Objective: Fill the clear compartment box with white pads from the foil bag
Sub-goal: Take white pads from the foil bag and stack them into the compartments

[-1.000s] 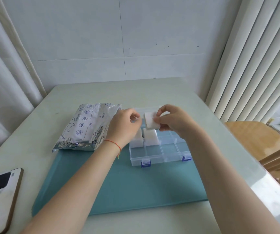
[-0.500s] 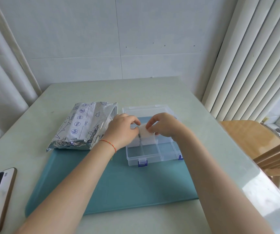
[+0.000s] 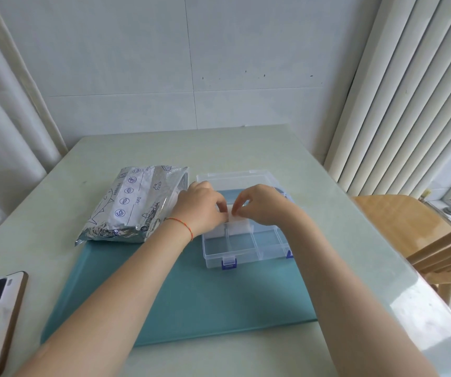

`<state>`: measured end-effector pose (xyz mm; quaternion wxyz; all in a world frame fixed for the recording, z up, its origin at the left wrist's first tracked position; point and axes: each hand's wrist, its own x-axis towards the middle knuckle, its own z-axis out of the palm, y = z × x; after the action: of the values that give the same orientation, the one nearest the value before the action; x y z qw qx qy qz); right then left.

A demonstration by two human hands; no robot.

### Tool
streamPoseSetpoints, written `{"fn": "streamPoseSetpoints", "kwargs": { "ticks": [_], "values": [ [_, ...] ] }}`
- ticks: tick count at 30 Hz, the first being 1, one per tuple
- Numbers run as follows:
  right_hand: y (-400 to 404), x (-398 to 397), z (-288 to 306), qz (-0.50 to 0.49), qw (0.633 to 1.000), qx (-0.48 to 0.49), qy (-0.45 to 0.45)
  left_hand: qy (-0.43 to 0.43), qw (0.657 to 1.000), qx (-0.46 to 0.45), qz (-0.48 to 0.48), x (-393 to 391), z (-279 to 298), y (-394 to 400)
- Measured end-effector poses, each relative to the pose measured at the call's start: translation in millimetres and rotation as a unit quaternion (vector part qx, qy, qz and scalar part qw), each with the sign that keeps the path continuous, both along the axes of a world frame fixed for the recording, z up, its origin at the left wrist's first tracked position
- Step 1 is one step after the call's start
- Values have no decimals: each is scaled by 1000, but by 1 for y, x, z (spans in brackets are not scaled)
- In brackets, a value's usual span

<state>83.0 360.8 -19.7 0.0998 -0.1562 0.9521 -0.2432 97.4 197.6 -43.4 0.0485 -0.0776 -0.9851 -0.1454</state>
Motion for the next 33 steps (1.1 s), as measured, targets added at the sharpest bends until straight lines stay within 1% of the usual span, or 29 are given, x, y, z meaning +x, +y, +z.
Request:
{"fn": "streamPoseSetpoints", "kwargs": {
  "ticks": [1, 3, 5, 6, 7, 8, 10, 11, 12, 15, 17, 20, 22, 23, 24, 26, 27, 28, 29, 30, 33],
  "values": [
    [-1, 0, 0, 4, 1000, 7, 0, -2, 1000, -3, -4, 0, 1, 0],
    [-2, -1, 1, -2, 1000, -13, 9, 37, 998, 46, -6, 2, 3, 0],
    [-3, -2, 6, -28, 997, -63, 36, 145, 984, 100, 28, 5, 11, -7],
    [-5, -3, 9, -41, 994, -89, 52, 199, 973, 93, 63, 7, 16, -14],
    [-8, -3, 13, -49, 990, -110, 66, 230, 966, 65, 100, 10, 20, -23],
    [-11, -3, 17, -50, 988, -125, 75, 228, 964, 28, 135, 11, 24, -32],
    [-22, 0, 23, -31, 987, -135, 81, 160, 968, -41, 187, 14, 28, -48],
    [-29, 2, 26, -18, 987, -135, 82, 130, 970, -52, 199, 15, 29, -55],
    [-37, 4, 27, -7, 988, -133, 83, 110, 972, -43, 205, 16, 27, -60],
    [-59, 6, 27, 18, 989, -116, 89, 106, 970, 42, 214, 22, 23, -79],
    [-71, 5, 24, 22, 989, -110, 93, 107, 960, 135, 222, 26, 21, -93],
    [-87, 5, 18, 26, 987, -122, 101, 78, 924, 301, 224, 31, 17, -112],
    [-99, 6, 14, 30, 987, -124, 103, 75, 899, 369, 224, 35, 15, -118],
    [-107, 5, 12, 33, 987, -120, 103, 80, 894, 380, 224, 37, 14, -121],
    [-114, 4, 9, 33, 988, -113, 104, 91, 897, 370, 222, 38, 11, -123],
    [-125, 2, 3, 28, 990, -95, 102, 131, 918, 299, 226, 40, 7, -123],
    [-128, 1, 0, 22, 991, -88, 99, 158, 924, 267, 224, 40, 6, -123],
    [-132, 1, -1, 21, 992, -82, 97, 185, 924, 255, 219, 40, 5, -124],
    [-134, 1, -2, 22, 992, -79, 97, 197, 922, 258, 211, 39, 5, -127],
    [-136, 1, -3, 26, 991, -81, 101, 189, 920, 275, 207, 37, 6, -129],
    [-142, 0, -6, 37, 989, -75, 119, 128, 906, 336, 224, 38, 5, -130]
  ]
}}
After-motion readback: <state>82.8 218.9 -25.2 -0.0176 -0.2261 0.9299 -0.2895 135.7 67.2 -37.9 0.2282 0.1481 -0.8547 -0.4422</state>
